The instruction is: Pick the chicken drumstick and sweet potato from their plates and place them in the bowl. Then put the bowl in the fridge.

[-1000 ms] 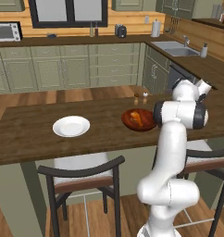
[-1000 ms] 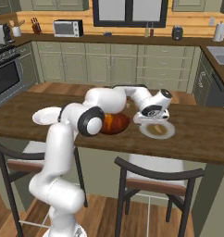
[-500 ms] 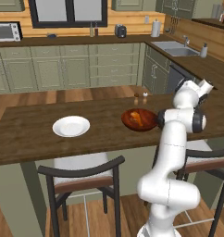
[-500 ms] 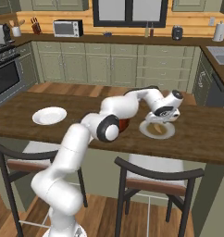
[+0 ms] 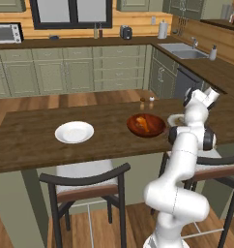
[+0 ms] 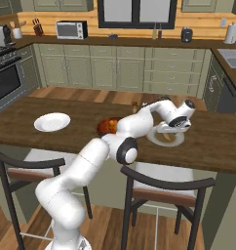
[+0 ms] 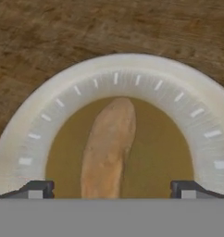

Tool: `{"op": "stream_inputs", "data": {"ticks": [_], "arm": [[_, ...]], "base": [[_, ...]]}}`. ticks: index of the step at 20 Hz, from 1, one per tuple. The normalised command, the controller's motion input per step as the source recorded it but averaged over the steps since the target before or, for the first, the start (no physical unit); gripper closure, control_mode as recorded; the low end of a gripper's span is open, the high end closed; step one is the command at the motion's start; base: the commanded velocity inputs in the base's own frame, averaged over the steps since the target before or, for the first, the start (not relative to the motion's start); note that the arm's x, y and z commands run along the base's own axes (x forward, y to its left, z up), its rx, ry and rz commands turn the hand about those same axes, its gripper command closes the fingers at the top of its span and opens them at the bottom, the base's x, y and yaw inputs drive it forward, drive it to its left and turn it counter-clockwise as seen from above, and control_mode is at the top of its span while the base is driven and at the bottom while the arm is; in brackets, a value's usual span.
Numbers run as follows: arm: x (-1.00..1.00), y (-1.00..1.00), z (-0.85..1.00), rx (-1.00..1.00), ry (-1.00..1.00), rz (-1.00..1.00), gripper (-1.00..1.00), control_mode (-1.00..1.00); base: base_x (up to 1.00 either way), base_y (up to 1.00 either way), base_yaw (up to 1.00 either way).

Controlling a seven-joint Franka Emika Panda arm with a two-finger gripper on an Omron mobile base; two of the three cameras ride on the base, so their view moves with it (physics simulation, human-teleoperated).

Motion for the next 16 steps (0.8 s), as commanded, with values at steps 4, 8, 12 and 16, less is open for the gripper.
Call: {"op": "stream_inputs", "data": {"ticks": [4, 8, 12, 16], "arm": [[0.27, 0.06, -0.3, -0.06, 0.0, 0.0, -1.0, -1.0], [0.36, 0.04, -0.21, -0.05, 0.0, 0.0, -1.0, -1.0], [0.08, 0.08, -0.41, -0.04, 0.0, 0.0, 1.0, -1.0], [-0.18, 0.04, -0.34, 0.0, 0.03, 0.0, 1.0, -1.0]], "base": [[0.0, 0.0, 0.0], [0.0, 0.0, 0.0], [0.0, 0.0, 0.0], [0.0, 0.0, 0.0]]}}
